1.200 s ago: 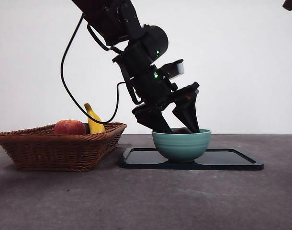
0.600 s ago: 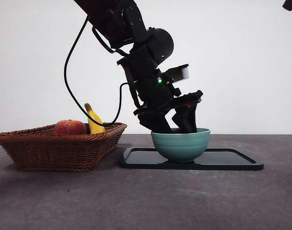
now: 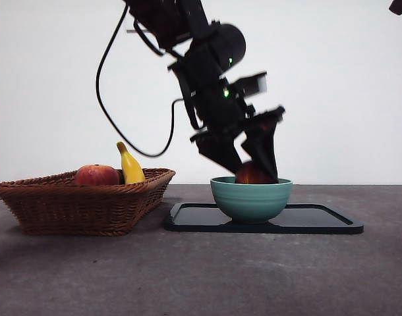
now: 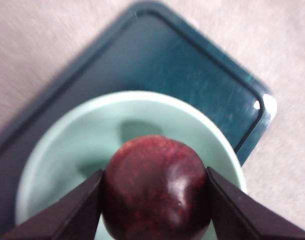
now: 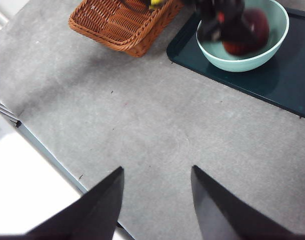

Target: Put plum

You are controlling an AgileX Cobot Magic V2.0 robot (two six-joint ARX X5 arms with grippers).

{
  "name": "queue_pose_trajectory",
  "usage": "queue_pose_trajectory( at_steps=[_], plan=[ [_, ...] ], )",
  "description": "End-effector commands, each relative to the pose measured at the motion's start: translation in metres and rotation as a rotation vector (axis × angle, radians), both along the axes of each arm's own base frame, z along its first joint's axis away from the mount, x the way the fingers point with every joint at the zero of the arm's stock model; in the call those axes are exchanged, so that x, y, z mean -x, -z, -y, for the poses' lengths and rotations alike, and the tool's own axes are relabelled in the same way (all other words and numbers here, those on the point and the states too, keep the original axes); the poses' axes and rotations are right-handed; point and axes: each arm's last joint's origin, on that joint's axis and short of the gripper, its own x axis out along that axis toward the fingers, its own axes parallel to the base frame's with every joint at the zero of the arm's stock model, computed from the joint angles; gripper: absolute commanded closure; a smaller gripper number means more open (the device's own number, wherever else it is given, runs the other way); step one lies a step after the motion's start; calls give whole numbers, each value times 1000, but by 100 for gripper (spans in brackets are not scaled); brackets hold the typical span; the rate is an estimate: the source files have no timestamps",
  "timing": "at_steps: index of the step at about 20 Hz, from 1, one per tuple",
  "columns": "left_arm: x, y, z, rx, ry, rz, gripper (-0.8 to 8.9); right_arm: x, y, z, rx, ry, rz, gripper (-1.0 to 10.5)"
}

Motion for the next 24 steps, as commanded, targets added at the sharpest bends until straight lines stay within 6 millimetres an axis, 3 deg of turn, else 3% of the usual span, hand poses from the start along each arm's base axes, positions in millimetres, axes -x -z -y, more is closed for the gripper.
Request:
queue_pose_trajectory(
  at_steps=[1,5,9,13,18,20,24],
  plan=[
    [0,-46,-6,58,-6,74,631,0,-2,-1,1,-12,9,732],
    [15,-122,-41,167,-70,176,631,0,-2,-1,1,-13,10,732],
    [52,-196,-96,239,-133,273,630,0,-2,-1,7,-20,18,732],
    [96,-238,-151,232,-204,281,629,0,-2,-1,8,-22,19,732],
    [130,-242,-193,159,-282,199,628,0,-2,-1,11,-26,24,732],
    [135,-226,-203,137,-307,170,628,0,-2,-1,11,-27,25,732],
    [132,-176,-214,126,-356,157,628,0,-2,-1,13,-29,28,732]
  ],
)
